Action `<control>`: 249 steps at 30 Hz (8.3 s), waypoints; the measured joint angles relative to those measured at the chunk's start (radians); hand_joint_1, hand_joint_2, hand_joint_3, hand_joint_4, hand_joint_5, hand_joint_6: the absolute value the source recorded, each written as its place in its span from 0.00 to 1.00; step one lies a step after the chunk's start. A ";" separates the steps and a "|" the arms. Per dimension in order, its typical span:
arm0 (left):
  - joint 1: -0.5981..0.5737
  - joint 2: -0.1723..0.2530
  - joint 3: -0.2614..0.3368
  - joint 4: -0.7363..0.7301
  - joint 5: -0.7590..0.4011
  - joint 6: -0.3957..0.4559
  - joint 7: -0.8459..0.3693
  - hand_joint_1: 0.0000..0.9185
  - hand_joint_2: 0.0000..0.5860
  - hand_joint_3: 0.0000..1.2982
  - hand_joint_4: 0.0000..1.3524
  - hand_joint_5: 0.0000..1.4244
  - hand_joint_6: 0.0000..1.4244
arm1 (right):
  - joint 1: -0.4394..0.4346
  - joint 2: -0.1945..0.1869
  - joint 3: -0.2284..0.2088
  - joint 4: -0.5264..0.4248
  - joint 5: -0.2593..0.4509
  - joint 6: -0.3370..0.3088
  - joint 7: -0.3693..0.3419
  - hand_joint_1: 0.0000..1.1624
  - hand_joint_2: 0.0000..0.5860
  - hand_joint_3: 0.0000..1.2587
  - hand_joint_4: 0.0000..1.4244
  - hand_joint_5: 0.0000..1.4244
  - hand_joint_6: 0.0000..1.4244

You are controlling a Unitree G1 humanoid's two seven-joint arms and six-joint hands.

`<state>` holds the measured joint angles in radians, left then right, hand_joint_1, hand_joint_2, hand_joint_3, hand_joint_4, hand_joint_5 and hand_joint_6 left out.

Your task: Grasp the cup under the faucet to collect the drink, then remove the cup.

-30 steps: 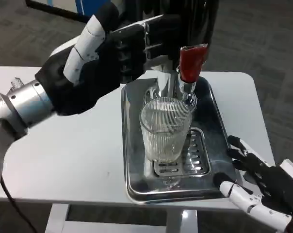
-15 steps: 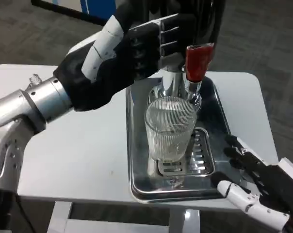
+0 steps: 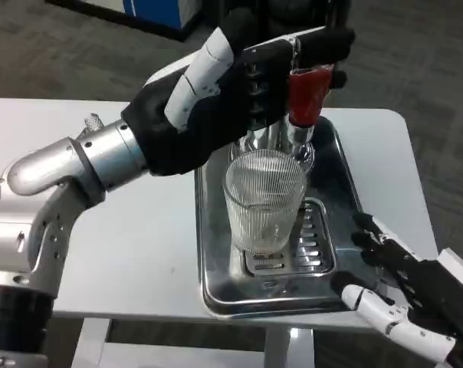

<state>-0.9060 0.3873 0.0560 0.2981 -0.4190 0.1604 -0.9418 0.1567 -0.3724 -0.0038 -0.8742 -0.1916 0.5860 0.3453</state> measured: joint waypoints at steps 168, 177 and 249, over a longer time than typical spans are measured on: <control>0.003 0.197 -0.153 0.036 0.276 -0.482 0.073 0.00 0.13 0.13 0.04 0.06 0.00 | -0.494 0.373 0.138 1.059 -0.044 -0.777 -0.436 0.70 0.24 0.00 0.09 0.12 0.17; -0.008 0.197 -0.154 0.059 0.279 -0.492 0.074 0.00 0.13 0.13 0.04 0.06 0.00 | -0.559 0.372 0.143 1.139 -0.053 -0.792 -0.446 0.69 0.24 0.00 0.07 0.10 0.14; -0.009 0.202 -0.153 0.059 0.307 -0.502 0.092 0.00 0.14 0.14 0.04 0.06 0.00 | -0.575 0.393 0.169 1.149 -0.086 -0.764 -0.490 0.67 0.26 0.00 0.13 0.15 0.15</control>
<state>-0.9147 0.5892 -0.0970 0.3570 -0.1119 -0.3419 -0.8494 -0.4184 0.0209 0.1650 0.2751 -0.2775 -0.1776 -0.1443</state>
